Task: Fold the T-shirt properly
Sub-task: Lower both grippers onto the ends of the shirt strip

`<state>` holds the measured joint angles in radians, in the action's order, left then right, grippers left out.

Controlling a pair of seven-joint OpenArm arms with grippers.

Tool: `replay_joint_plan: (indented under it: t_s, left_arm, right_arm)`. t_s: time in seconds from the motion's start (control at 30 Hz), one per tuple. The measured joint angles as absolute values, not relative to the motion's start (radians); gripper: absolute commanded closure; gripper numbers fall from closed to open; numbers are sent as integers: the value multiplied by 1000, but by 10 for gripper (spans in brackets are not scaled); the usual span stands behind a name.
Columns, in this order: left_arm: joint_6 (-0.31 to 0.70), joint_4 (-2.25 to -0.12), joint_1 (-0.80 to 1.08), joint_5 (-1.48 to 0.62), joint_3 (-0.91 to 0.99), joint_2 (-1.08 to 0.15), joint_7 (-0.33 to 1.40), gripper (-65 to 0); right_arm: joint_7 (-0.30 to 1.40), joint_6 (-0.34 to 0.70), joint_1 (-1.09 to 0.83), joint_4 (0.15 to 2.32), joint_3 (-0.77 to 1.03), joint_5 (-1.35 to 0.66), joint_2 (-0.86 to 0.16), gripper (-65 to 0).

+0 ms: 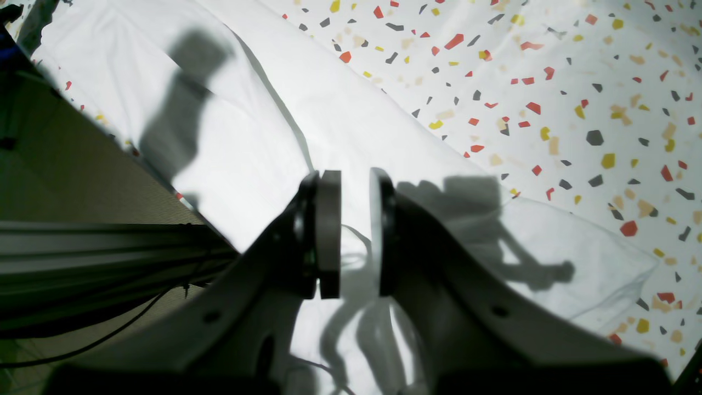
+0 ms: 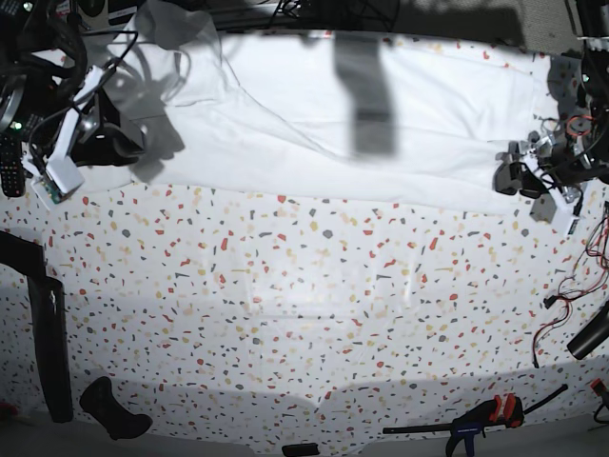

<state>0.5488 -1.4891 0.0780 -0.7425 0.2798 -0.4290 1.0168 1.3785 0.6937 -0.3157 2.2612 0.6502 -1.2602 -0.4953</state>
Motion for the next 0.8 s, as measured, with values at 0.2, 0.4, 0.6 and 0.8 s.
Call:
replay_joint_plan:
  t_s: [0.2,0.4,0.6,0.8]
  left_arm:
    - [580,-1485,78,-668,280,-375,1007,-322]
    - [599,-1483,80,-622,280,-357,1006,-273]
    - [599,-1483,77,-622,280,-359,994,-140]
    - [601,-1483,77,-704,280,-383,941,-99]
  right_arm:
    - [1378,693,-316,2261,650,-1261,-495,-96]
    - [1379,694,-316,2261,650,-1264,-495,-96]
    - [1379,694,-316,2261,650,-1263,-496,-95]
    - [1379,694,-316,2261,650,-1264,-496,-95]
